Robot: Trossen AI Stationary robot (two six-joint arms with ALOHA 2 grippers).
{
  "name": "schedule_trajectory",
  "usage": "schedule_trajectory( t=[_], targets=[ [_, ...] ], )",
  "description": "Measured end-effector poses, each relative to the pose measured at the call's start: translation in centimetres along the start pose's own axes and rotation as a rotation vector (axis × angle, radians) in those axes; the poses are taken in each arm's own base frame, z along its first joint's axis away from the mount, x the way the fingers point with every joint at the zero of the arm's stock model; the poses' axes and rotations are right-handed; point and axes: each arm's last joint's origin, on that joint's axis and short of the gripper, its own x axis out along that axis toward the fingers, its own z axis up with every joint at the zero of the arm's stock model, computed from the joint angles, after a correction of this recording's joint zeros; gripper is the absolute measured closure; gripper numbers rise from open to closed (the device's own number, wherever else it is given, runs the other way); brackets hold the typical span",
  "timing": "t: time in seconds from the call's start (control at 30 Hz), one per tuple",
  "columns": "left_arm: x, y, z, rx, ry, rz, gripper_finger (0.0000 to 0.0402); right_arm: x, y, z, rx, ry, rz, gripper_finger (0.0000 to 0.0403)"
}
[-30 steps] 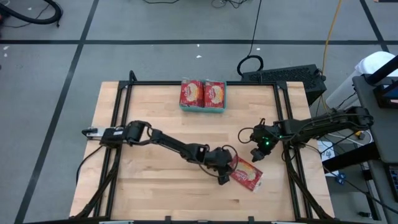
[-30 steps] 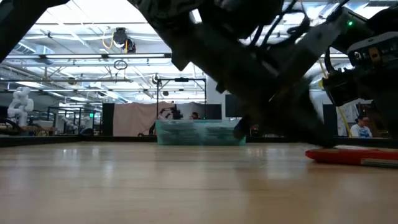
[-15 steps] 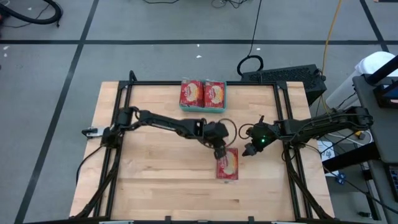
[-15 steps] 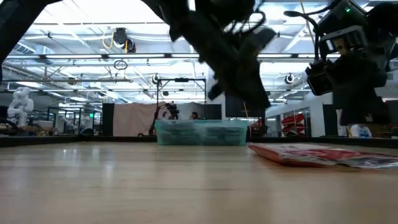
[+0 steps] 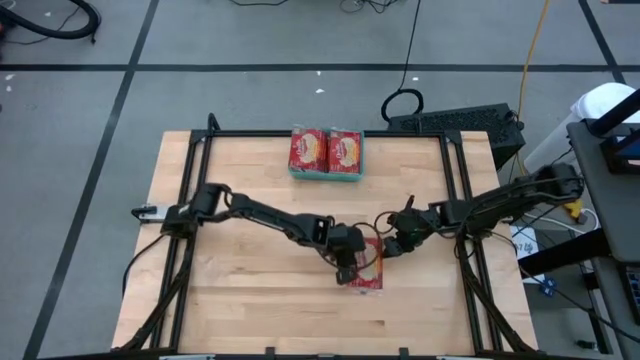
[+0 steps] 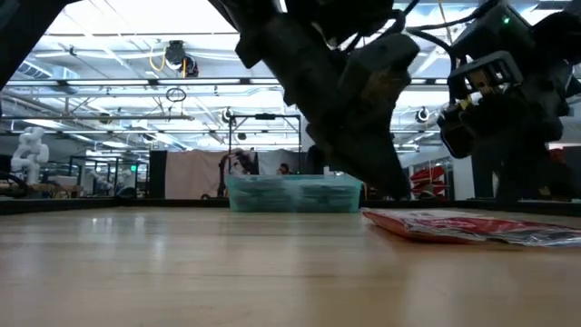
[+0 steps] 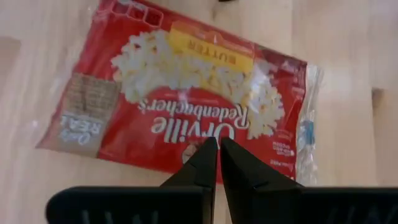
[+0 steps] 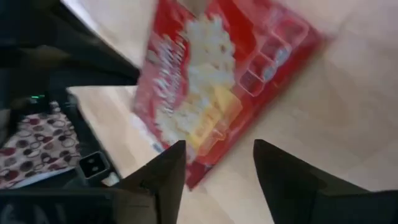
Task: Sort popcorn bags into baskets
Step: Put the red popcorn bag into the blue bin
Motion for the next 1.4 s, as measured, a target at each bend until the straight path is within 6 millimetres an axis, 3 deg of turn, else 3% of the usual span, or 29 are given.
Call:
schedule_trajectory(
  t=[0.23,0.5,0.67,0.97,1.1,1.4],
  targets=[
    [1.6,0.3,-1.1,-0.017,0.039,0.019,0.0378,1.8,-0.3,-0.9,0.003,0.05,-0.039,0.0185],
    [1.7,0.8,-1.3,-0.015,0.031,0.022,0.0378,3.5,0.1,-0.3,-0.041,-0.001,0.036,0.0189],
    [2.0,1.1,-2.1,-0.065,0.03,0.014,0.0378,4.2,0.0,-0.1,-0.06,-0.005,0.052,0.0236],
    [1.5,1.4,-1.9,-0.141,0.051,-0.061,0.0378,4.1,0.1,0.4,-0.104,-0.034,0.074,0.0384],
    [-1.2,2.2,-0.6,-0.215,0.061,-0.091,0.0378,3.8,0.2,1.1,-0.102,-0.033,0.091,0.0392],
    [-13.1,4.1,2.7,-0.382,-0.032,-0.015,0.0377,-0.2,1.9,3.3,-0.19,-0.15,0.275,0.0397]
  ],
)
